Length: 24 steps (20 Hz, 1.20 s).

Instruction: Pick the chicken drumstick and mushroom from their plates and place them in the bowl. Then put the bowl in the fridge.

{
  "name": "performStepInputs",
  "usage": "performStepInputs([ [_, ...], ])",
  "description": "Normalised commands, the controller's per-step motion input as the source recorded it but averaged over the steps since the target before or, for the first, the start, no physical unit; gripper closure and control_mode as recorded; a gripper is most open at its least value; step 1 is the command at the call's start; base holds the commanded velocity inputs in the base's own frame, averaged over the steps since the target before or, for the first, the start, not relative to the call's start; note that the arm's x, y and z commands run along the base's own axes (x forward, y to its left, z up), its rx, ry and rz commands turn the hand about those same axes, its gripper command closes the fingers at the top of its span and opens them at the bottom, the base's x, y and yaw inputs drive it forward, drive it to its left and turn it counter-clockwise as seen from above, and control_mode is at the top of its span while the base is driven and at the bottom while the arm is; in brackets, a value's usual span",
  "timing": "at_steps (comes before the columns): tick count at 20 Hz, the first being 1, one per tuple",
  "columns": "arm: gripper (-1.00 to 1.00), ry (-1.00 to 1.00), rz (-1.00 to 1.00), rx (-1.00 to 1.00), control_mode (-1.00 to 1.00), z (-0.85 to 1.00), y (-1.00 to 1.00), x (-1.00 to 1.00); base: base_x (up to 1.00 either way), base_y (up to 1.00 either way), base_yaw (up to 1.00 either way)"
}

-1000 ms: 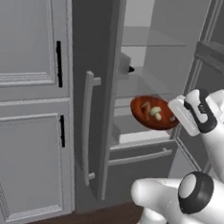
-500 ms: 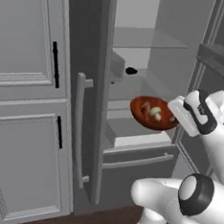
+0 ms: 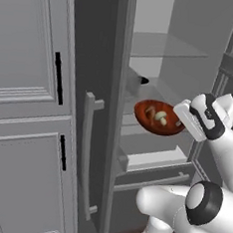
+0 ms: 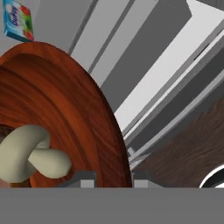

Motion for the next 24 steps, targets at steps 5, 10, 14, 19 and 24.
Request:
performStepInputs([
  [5,1.0,0.0,0.0,0.0,1.0,0.0,0.0,0.0,0.43,-0.21,0.04],
  [10,1.0,0.0,0.0,0.0,1.0,0.0,0.0,0.0,0.26,-0.34,0.09],
  [14,1.0,0.0,0.0,0.0,1.0,0.0,0.0,0.0,0.41,-0.11,0.04],
  [19,1.0,0.0,0.0,0.0,1.0,0.0,0.0,0.0,0.55,-0.05,0.0],
  [24,1.0,0.0,0.0,0.0,1.0,0.0,0.0,0.0,0.43,-0.02,0.0],
])
